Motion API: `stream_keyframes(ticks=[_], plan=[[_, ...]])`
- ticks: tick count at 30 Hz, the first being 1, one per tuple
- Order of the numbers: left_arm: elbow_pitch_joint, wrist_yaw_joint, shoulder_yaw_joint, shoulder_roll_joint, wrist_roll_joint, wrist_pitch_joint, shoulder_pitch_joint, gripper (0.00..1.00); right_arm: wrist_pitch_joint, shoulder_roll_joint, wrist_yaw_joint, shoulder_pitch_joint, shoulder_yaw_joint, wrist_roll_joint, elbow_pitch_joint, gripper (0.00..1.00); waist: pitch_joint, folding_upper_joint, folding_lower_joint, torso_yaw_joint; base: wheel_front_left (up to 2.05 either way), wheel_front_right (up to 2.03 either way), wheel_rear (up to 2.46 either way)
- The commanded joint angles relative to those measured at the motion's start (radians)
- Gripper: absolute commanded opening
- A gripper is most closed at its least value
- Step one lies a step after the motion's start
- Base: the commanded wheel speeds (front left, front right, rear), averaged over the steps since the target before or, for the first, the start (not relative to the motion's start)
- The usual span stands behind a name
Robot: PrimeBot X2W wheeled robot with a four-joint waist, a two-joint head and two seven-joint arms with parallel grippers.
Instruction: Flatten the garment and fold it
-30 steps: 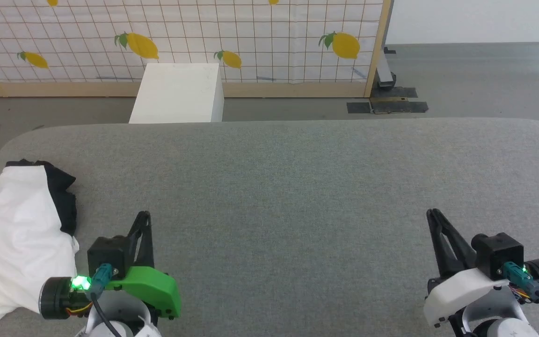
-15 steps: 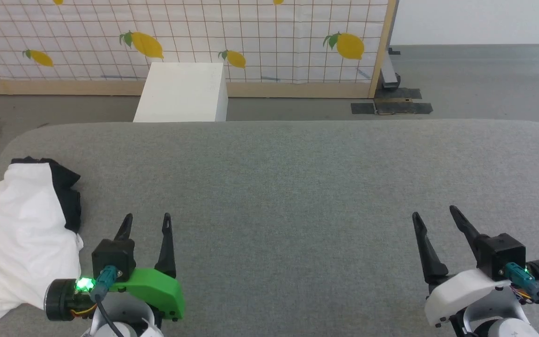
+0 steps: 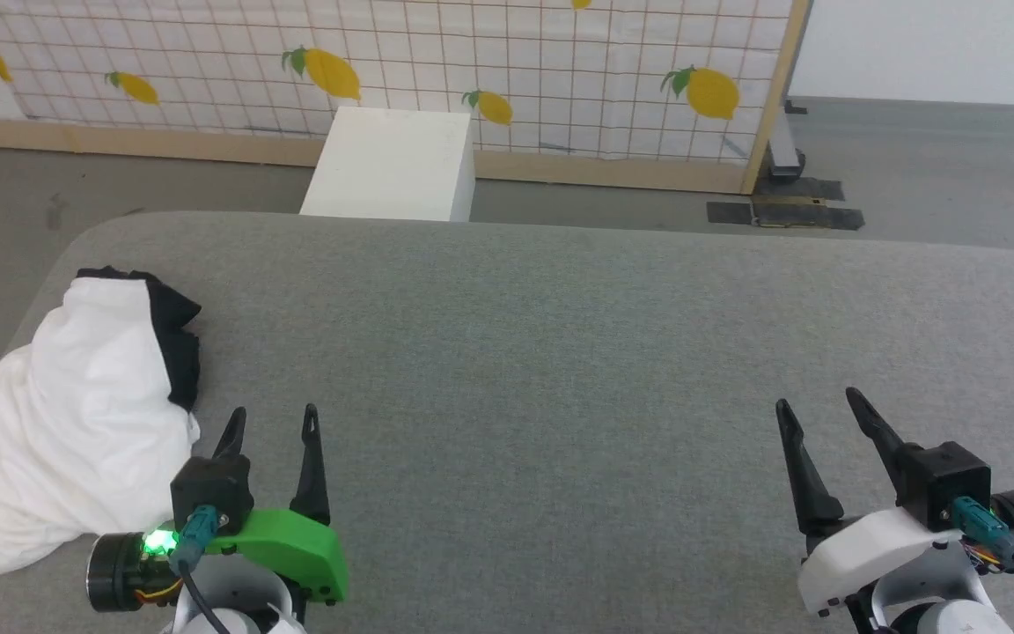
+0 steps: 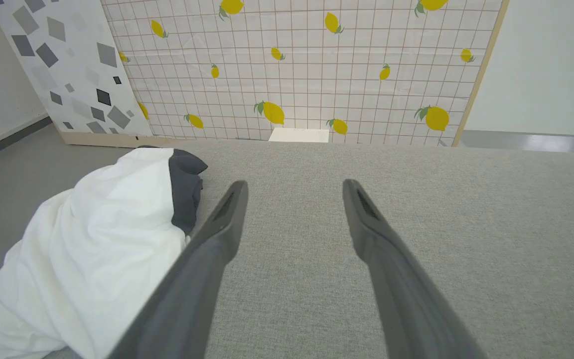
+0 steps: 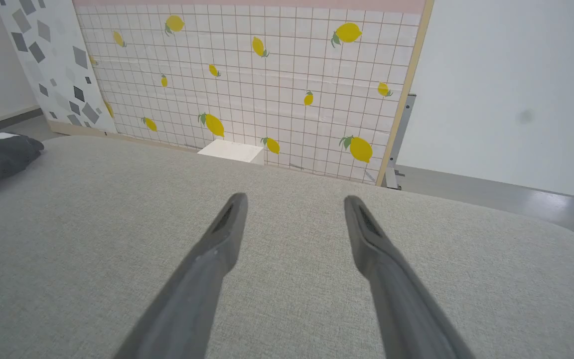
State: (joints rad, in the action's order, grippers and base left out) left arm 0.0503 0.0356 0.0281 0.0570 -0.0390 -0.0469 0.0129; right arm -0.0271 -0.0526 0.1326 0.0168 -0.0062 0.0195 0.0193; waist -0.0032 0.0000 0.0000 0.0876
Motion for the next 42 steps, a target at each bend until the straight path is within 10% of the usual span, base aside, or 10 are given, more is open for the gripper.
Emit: stream_keyframes(ticks=[1, 42], plan=[[0.004, 0.008, 0.001, 0.005, -0.012, -0.012, 0.008, 1.00, -0.010, 0.001, 0.000, -0.006, 0.000, 0.009, 0.004, 1.00, 0.000, 0.0000, 0.0000, 0.017, 0.00, 0.00, 0.00], [0.030, 0.108, 0.005, 0.035, -0.080, -0.095, -0.021, 1.00, -0.073, 0.001, -0.001, -0.020, 0.021, 0.053, 0.039, 1.00, -0.008, 0.0000, 0.0000, 0.246, 0.00, 0.00, 0.00]])
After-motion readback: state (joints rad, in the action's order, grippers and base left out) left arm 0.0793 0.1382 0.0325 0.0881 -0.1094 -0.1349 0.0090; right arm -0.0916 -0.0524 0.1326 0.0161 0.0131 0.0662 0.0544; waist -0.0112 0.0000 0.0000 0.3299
